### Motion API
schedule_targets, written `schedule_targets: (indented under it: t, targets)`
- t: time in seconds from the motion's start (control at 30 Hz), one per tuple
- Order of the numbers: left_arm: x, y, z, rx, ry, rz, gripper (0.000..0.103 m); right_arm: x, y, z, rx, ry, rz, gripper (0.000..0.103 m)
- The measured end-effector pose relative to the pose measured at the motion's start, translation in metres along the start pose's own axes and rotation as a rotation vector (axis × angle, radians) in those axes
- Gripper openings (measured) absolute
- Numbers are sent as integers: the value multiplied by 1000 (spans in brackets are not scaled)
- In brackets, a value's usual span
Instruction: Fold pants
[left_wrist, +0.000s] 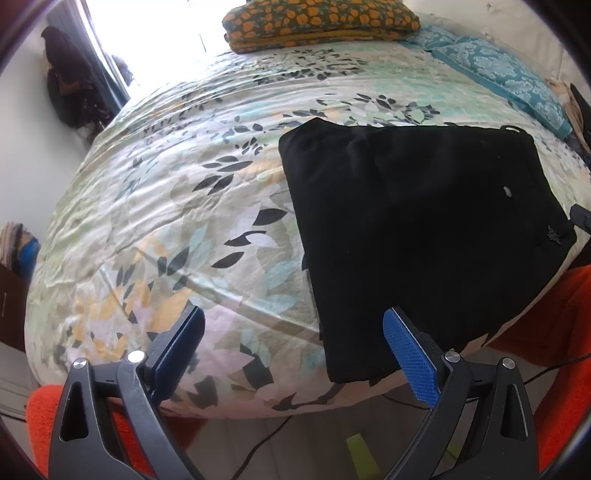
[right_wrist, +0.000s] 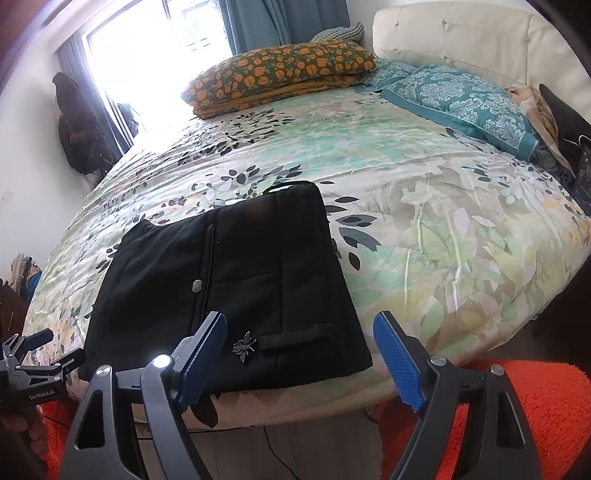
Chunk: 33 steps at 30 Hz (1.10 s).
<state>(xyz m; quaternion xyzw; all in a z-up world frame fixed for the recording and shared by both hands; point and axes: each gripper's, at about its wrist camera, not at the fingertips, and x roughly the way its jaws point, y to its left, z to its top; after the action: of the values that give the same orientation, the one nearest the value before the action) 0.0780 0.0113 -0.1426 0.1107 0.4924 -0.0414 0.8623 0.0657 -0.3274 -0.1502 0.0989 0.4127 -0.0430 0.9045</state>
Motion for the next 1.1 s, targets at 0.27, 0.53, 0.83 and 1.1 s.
schedule_targets:
  t: [0.27, 0.53, 0.83, 1.1]
  targets:
    - [-1, 4, 2, -22, 2, -32, 98, 2, -2, 0, 8, 8, 0, 81]
    - [-3, 31, 14, -152, 6, -278, 98, 0, -13, 6, 61, -3, 56, 81]
    - [60, 27, 39, -169, 160, -448, 98, 69, -41, 56, -12, 293, 290, 93]
    - [85, 10, 42, -187, 229, -518, 94, 142, -55, 47, 47, 562, 420, 93]
